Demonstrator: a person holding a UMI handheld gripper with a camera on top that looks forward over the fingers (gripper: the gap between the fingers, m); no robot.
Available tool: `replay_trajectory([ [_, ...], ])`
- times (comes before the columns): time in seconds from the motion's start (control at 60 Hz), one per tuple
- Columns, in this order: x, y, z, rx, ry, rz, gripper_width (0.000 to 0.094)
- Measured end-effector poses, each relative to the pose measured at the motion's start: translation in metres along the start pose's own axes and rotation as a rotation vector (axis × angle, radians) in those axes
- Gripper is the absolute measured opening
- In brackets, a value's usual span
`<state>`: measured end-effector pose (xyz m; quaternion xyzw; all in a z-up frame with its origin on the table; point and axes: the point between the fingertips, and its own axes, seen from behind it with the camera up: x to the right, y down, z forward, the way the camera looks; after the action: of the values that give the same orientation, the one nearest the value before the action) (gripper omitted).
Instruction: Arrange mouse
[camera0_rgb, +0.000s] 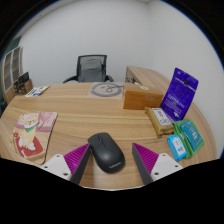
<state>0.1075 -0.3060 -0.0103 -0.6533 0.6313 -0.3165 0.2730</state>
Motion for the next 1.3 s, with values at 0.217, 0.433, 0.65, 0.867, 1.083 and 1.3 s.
replay_trajectory([
  [0.217, 0.009, -0.013, 0.02, 0.0, 0.023, 0.006, 0.0866],
  [0.433, 0.015, -0.023, 0.034, 0.001, 0.036, 0.009, 0.0866],
  [0.65, 0.012, -0.023, 0.038, -0.013, 0.025, 0.034, 0.0792],
  [0.867, 0.0, -0.02, 0.038, -0.021, 0.028, 0.048, 0.0481],
  [1.083, 0.002, -0.019, 0.037, -0.047, 0.061, 0.106, 0.0337],
  [1.3, 0.014, -0.061, 0.006, -0.013, 0.121, 0.09, 0.031],
])
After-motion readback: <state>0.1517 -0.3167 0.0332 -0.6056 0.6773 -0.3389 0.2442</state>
